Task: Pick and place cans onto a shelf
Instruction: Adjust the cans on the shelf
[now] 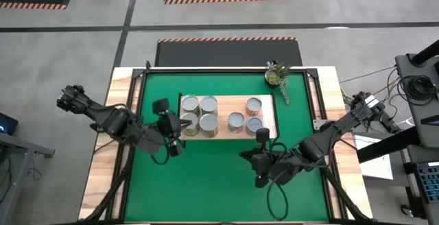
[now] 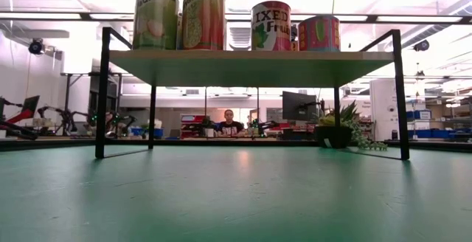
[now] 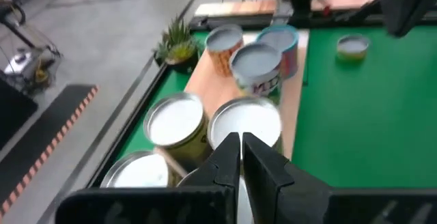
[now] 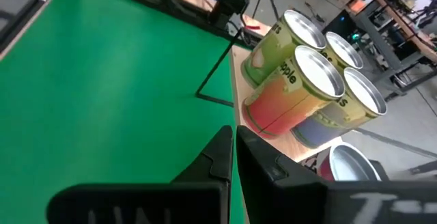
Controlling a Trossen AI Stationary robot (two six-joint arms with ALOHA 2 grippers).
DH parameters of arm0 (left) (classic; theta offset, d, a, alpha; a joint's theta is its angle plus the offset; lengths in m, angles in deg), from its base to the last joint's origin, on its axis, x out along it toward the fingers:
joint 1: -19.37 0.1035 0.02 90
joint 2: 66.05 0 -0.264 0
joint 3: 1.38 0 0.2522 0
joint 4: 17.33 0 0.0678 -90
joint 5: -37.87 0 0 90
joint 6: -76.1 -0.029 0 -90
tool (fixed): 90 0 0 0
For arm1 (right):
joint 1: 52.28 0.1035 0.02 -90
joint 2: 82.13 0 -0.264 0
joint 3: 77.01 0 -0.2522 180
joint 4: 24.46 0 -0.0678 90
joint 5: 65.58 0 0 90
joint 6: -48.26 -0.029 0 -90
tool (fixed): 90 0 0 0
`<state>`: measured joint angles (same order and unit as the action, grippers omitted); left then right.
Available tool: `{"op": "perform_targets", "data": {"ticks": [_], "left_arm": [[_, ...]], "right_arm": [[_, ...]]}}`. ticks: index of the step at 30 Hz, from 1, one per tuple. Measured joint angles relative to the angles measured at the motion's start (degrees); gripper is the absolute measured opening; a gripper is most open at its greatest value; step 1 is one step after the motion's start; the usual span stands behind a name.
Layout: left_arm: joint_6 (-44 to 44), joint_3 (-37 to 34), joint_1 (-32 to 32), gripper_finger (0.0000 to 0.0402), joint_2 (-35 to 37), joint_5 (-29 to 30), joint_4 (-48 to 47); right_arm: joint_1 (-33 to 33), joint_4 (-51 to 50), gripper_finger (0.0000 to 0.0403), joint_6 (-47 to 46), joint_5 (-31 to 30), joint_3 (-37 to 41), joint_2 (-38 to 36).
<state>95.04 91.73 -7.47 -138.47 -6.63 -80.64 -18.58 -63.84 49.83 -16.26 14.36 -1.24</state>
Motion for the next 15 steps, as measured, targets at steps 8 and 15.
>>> {"op": "perform_targets", "data": {"ticks": [8, 15], "left_arm": [[0.1, 1.1, 7.4, 0.0000, 0.0, -4.6, -6.3], [0.1, -0.8, 12.5, 0.0000, 0.0, -4.6, -6.5]], "right_arm": [[0.2, 14.0, 0.0009, 3.0, 0.2, 10.8, -6.6], [0.2, 22.0, 0.0009, 5.9, 0.3, 16.7, -11.2]]}}
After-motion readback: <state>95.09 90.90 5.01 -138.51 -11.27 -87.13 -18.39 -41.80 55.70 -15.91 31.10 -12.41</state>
